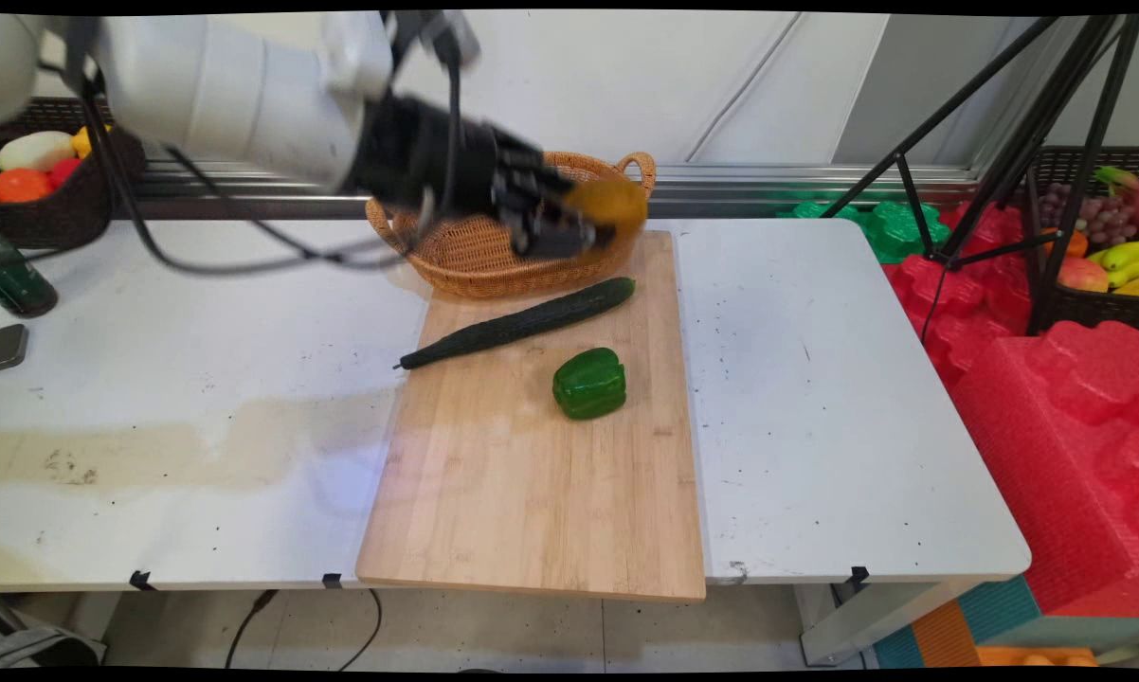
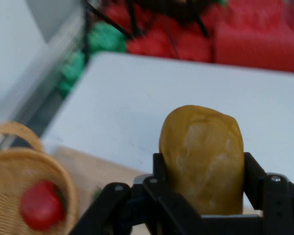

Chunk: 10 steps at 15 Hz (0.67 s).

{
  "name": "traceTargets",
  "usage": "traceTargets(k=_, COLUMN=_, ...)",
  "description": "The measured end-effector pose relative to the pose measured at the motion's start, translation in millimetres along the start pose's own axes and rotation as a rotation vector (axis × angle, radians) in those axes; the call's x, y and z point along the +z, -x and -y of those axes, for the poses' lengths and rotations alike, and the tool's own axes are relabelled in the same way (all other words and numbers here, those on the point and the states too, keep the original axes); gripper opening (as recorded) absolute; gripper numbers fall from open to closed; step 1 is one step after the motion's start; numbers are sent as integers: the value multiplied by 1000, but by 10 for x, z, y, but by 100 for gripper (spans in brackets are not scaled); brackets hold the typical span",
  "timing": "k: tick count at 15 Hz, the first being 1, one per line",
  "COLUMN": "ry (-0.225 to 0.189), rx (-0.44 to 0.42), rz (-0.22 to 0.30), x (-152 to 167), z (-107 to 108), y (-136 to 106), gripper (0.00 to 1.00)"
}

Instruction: Place the picked object in the vegetable basket

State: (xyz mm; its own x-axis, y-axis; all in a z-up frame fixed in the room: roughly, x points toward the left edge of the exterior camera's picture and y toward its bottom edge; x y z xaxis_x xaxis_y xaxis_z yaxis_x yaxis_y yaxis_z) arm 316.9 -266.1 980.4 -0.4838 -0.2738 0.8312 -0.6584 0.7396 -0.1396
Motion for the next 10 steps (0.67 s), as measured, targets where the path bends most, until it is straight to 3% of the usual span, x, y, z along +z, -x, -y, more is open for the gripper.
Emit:
traceTargets(k=4, ry=-83, rx=-45, rz=-48, x=-79, z=314, y=-189, gripper=0)
traceTargets(k=10, ry=-222, rx=-111, rz=16, x=211, z=958, y=-229, gripper=0)
